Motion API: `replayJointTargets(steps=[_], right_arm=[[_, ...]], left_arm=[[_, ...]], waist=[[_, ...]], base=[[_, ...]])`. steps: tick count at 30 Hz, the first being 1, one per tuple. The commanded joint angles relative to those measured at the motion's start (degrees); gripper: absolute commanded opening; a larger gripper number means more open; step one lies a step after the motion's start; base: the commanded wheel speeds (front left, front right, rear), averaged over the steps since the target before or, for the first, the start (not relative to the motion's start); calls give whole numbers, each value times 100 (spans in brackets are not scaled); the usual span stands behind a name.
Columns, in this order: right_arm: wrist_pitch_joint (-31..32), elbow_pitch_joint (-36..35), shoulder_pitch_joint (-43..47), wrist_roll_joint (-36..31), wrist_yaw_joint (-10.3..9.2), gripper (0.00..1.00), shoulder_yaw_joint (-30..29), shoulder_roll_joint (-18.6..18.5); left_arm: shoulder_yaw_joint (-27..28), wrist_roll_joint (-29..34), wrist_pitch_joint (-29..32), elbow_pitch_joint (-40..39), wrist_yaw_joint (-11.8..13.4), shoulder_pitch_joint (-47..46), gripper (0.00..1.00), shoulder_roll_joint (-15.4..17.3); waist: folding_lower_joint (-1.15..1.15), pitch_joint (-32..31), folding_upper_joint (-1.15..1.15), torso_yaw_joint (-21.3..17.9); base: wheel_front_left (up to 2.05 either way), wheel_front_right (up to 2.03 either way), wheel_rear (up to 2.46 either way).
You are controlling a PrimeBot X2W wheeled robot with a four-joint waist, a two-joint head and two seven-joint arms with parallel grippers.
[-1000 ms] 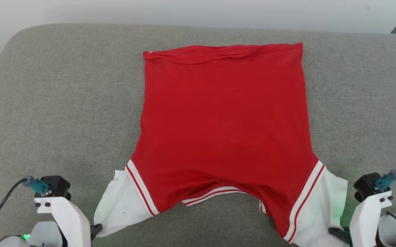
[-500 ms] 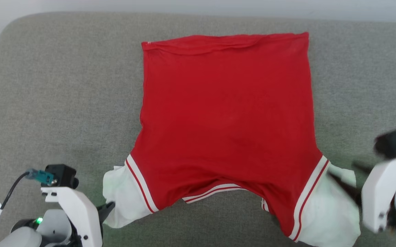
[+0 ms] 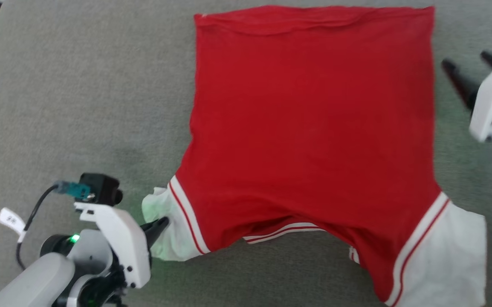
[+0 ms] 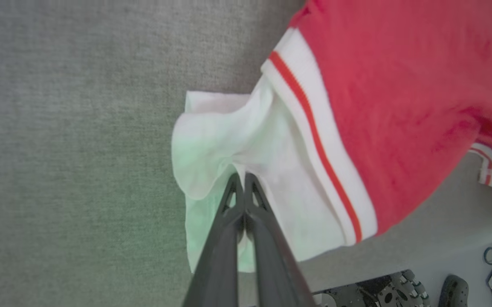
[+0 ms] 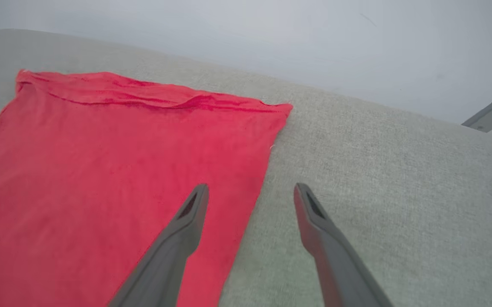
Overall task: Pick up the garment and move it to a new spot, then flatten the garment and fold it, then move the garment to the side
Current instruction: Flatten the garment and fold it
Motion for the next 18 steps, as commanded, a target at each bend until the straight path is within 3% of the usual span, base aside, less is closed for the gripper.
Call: replayJointTargets(steps=[1, 10, 15, 18], right_arm=[[-60, 343, -281, -98, -4, 100, 12, -64], [129, 2868, -2157, -585, -4, 100, 12, -259], [419, 3721, -2574, -842, -4, 100, -114, -315], [928, 4550, -2626, -1001, -4, 100, -301, -284]], left_arm=[[-32, 49, 23, 37, -64, -145, 0, -77], [-297, 199, 47, 433, -440, -671, 0, -607], [-407, 249, 63, 650, -583, -848, 0, -803], [-462, 245, 43, 842, -677, -960, 0, -954]], waist=[[0, 197, 0, 209], [0, 709, 0, 861], [0, 819, 0, 1115], [0, 881, 0, 1284]], base=[[0, 0, 0], [0, 0, 0], [0, 0, 0], [0, 0, 0]])
